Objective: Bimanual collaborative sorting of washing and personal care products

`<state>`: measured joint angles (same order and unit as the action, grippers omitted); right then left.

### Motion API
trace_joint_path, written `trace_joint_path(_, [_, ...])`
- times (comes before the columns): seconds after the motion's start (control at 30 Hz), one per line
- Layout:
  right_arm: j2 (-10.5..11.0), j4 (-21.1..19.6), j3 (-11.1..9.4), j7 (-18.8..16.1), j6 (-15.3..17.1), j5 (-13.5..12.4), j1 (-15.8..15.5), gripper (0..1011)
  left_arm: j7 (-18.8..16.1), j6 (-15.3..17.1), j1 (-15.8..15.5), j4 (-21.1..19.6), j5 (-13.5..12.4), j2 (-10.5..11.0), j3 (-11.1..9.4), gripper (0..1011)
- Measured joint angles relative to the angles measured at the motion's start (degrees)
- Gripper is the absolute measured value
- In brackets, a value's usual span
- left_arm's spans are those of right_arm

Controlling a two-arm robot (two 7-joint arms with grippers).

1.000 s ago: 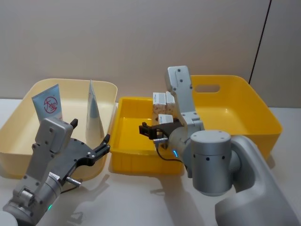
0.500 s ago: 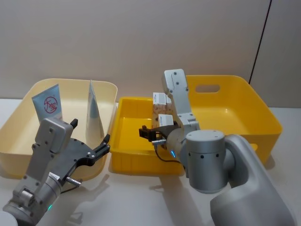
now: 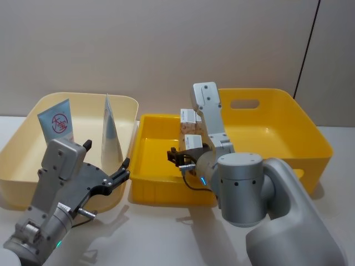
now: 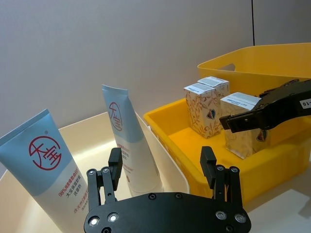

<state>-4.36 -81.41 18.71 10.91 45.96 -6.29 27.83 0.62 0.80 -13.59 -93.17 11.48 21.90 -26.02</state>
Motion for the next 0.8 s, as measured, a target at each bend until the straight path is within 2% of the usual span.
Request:
trace_joint_path(0.07, [-0.05, 0.12, -0.02, 0.02, -0.08, 0.05, 0.05, 760, 0.0, 0.0, 0.0, 0.0, 0.0, 0.0, 0.0, 1001])
trace_joint_path(0.1, [-0.06, 0.15, -0.03, 0.03, -0.09, 0.06, 0.06, 760, 0.0, 0.0, 0.0, 0.0, 0.0, 0.0, 0.0, 1000])
trace_joint_path(0.2, [-0.09, 0.22, -0.04, 0.04, -0.12, 0.09, 0.09, 674, 0.0, 0.0, 0.0, 0.0, 0.0, 0.0, 0.0, 1000])
trace_joint_path(0.3, [-0.11, 0.28, -0.05, 0.05, -0.14, 0.12, 0.11, 545, 0.0, 0.0, 0.0, 0.0, 0.0, 0.0, 0.0, 1000])
trace_joint_path(0.4, [-0.12, 0.35, -0.07, 0.05, -0.15, 0.14, 0.12, 485, 0.0, 0.0, 0.0, 0.0, 0.0, 0.0, 0.0, 1001])
trace_joint_path(0.43, [-0.13, 0.38, -0.08, 0.05, -0.16, 0.16, 0.13, 431, 0.0, 0.0, 0.0, 0.0, 0.0, 0.0, 0.0, 1000])
trace_joint_path(0.8, [-0.17, 0.43, -0.15, 0.03, -0.28, 0.22, 0.16, 407, 0.0, 0.0, 0.0, 0.0, 0.0, 0.0, 0.0, 1000])
